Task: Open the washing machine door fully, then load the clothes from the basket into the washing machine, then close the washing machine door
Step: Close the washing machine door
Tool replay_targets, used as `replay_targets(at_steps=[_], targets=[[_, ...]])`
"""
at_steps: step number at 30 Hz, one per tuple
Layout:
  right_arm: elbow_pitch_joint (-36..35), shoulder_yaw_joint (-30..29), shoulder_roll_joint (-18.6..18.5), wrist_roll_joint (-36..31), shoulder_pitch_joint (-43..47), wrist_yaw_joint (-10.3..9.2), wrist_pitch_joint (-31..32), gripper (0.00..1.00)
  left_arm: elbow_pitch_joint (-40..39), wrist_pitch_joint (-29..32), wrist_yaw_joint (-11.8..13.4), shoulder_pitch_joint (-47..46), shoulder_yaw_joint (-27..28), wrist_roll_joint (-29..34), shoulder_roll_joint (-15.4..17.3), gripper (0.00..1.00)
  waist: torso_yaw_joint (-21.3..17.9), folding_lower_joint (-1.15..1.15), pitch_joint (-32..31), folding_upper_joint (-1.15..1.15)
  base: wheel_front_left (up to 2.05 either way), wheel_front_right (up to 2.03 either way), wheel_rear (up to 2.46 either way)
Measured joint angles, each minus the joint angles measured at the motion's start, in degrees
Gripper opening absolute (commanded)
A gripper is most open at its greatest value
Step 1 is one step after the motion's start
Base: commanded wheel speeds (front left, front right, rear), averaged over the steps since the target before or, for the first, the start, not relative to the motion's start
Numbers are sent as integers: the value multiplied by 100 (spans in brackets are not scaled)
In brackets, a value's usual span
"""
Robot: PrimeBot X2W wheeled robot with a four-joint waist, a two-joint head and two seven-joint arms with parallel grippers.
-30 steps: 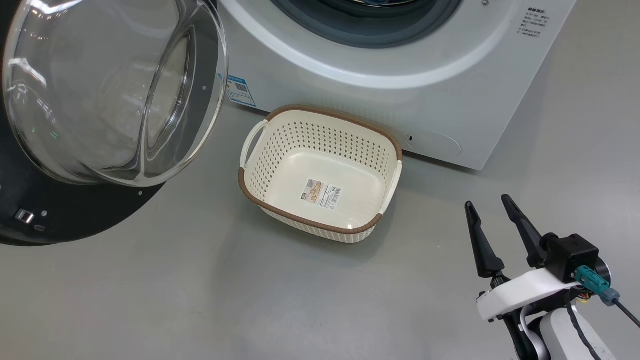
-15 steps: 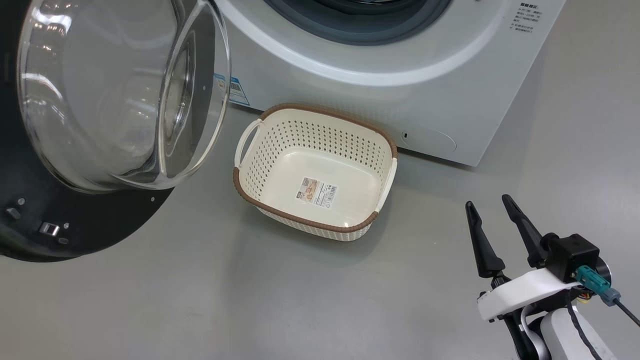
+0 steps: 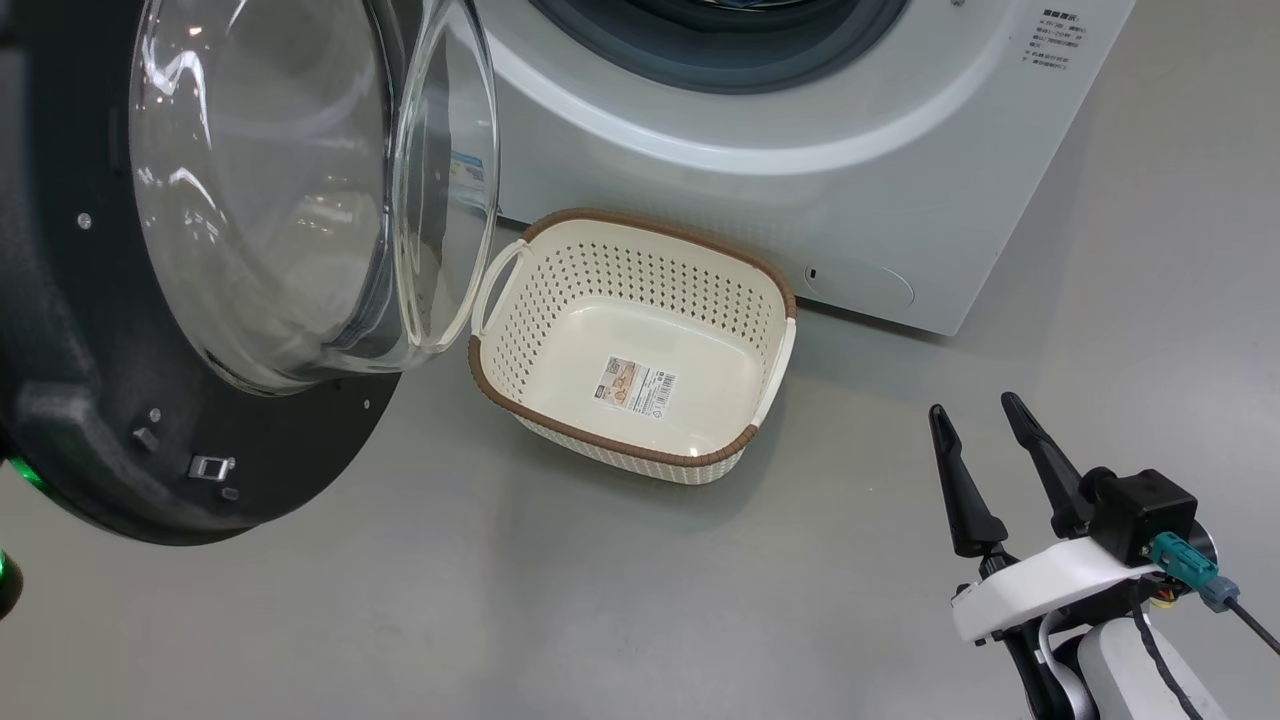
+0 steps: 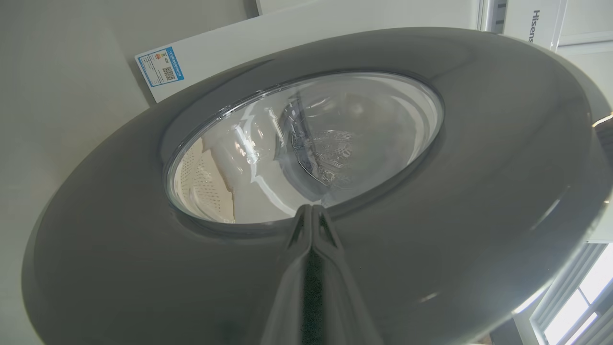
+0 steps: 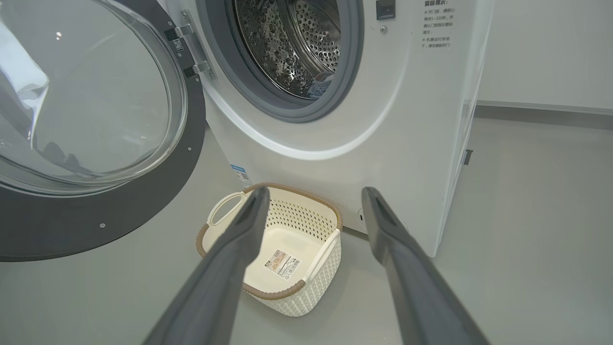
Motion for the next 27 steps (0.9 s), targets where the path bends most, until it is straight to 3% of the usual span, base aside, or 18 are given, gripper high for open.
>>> replay_targets(at_steps=[13,27], targets=[[43,53,99,79,-2,0,0,100,-677,953,1,318,-461,-333,-115,0,-112,0,-51,0,0,0,0],[86,91,199,92,-11,0,0,100,-1315,1174,-13,538,-613,-616,-593,0,-545,0,-49,0,0,0,0]])
